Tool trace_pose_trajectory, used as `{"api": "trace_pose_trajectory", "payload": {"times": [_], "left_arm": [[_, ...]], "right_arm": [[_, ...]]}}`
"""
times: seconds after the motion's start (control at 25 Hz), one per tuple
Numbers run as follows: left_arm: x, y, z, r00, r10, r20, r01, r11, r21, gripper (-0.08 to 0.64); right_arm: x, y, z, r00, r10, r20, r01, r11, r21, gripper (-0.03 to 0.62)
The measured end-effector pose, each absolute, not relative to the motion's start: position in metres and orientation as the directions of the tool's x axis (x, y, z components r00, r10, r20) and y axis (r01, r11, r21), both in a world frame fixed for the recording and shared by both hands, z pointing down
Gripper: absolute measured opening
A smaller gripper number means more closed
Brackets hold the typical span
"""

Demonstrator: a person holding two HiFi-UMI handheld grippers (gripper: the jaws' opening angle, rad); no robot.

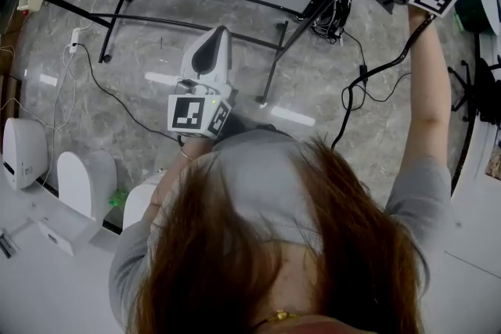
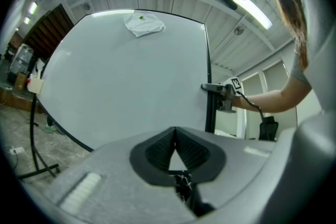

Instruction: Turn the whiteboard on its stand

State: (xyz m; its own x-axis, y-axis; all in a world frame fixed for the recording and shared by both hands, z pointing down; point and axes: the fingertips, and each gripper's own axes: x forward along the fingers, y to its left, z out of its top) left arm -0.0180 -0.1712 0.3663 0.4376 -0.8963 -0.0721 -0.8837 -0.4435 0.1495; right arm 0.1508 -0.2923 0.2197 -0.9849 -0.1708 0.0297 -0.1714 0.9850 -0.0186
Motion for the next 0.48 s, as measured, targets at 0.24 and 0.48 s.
{"api": "trace_pose_trajectory", "payload": {"times": [0.24,0.48], "left_arm": [[-0.026,-0.171,0.37,0.426,-0.902,-0.067,-0.886,-0.431,0.17,0.003],[-0.021,-0.17,0.372,0.43,-0.901,-0.062,-0.883,-0.434,0.179,0.003]], "right_arm": [[0.142,-0.286,0.211,-0.988,-0.146,0.039,-0.145,0.989,0.039,0.052],[0.143,-0.287,0.213,-0.989,-0.141,0.046,-0.139,0.99,0.035,0.052]]}}
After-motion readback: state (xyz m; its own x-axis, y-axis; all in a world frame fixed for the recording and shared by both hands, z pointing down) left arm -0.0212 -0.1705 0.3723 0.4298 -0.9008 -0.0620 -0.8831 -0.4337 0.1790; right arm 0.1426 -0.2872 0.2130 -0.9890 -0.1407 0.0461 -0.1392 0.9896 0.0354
